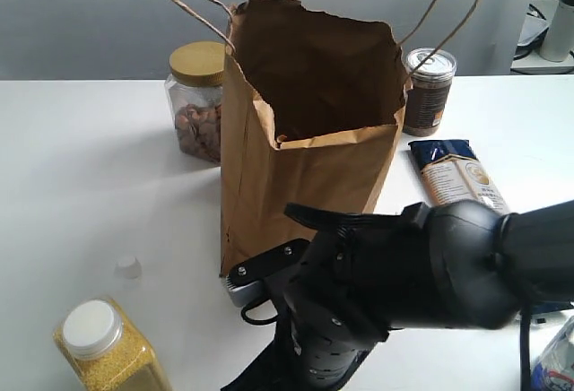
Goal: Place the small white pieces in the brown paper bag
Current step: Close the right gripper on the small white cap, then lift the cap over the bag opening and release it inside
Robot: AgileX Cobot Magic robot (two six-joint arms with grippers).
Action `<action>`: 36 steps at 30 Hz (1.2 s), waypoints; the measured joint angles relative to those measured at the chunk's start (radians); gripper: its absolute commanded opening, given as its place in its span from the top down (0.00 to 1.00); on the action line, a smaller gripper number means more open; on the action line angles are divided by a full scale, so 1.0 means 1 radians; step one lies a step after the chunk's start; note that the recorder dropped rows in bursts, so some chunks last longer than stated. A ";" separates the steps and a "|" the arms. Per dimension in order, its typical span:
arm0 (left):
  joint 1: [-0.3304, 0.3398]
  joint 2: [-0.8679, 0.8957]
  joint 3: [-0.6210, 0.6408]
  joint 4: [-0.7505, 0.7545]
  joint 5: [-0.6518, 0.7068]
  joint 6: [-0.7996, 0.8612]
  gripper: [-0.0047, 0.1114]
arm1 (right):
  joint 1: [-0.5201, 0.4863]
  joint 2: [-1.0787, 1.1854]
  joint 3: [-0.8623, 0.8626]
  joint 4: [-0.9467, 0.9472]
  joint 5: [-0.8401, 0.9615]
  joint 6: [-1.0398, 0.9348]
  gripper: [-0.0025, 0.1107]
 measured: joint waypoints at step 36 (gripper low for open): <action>0.000 0.000 0.000 0.000 0.000 0.000 0.96 | -0.182 -0.736 0.000 -0.464 -0.219 0.158 0.98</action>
